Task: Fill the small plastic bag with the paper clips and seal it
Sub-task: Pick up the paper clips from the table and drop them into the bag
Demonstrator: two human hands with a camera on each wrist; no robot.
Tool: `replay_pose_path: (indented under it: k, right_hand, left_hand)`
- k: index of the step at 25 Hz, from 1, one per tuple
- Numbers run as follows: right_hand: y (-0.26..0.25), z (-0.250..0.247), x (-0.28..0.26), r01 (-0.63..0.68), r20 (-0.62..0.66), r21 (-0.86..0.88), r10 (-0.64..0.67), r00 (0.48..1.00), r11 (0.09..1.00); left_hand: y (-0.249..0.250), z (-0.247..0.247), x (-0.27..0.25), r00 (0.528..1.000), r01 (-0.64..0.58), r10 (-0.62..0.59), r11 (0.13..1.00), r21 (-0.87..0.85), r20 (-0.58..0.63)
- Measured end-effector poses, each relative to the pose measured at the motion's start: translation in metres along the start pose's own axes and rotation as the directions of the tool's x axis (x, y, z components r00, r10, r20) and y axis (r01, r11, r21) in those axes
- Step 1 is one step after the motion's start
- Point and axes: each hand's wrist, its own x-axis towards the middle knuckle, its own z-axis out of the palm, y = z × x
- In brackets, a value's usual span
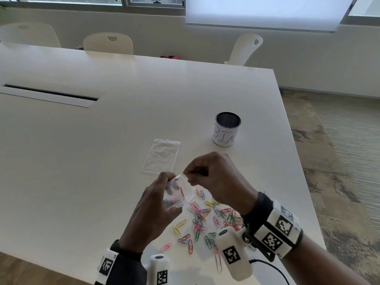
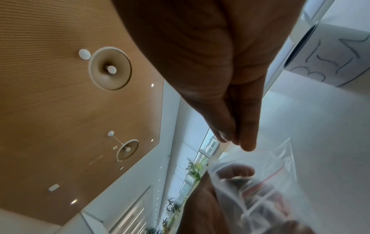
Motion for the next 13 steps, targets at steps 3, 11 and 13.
replay_pose_path:
  k: [3, 11, 13]
  right_hand:
    - [0.019, -0.013, 0.002, -0.063, -0.026, -0.055, 0.062, 0.998, 0.996]
    - [0.064, -0.004, -0.024, -0.174, 0.093, -0.478, 0.246, 0.965, 0.861]
    - [0.064, 0.008, -0.029, -0.146, 0.169, -0.458, 0.247, 0.954, 0.877]
  left_hand:
    - [0.001, -0.002, -0.001, 1.000, 0.005, -0.006, 1.000, -0.016, -0.003]
    - [0.000, -0.006, -0.002, 1.000, 0.016, -0.016, 1.000, -0.010, 0.004]
    - [0.000, -0.006, -0.001, 1.000, 0.018, -0.018, 1.000, -0.003, 0.008]
